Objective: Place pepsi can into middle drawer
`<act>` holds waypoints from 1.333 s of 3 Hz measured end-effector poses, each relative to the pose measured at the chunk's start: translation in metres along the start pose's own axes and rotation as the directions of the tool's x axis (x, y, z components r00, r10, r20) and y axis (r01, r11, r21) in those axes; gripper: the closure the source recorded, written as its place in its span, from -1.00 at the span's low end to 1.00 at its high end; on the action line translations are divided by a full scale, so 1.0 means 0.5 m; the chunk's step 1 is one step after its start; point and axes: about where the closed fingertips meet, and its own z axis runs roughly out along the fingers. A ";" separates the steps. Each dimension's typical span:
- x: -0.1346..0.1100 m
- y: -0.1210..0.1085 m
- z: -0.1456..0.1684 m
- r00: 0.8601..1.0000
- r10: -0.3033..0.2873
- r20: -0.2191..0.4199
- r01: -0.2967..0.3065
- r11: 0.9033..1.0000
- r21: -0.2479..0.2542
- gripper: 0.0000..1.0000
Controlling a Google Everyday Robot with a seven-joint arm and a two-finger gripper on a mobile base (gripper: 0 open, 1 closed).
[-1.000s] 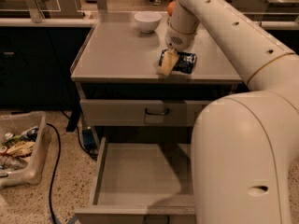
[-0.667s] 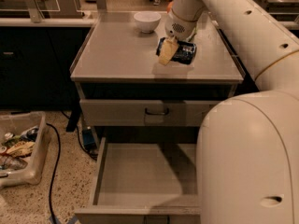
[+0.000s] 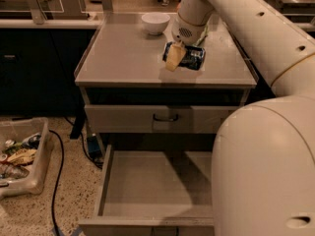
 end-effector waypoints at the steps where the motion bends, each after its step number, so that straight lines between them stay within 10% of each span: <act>1: -0.009 0.036 -0.034 1.000 -0.006 0.015 0.006 0.999 0.053 1.00; 3: -0.008 0.205 -0.044 0.999 -0.038 -0.021 0.039 0.999 0.030 1.00; 4: -0.004 0.213 -0.034 0.999 -0.043 -0.032 0.043 0.999 0.020 1.00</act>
Offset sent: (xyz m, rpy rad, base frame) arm -0.1346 0.0362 -0.0089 -0.0814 -0.0097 0.0181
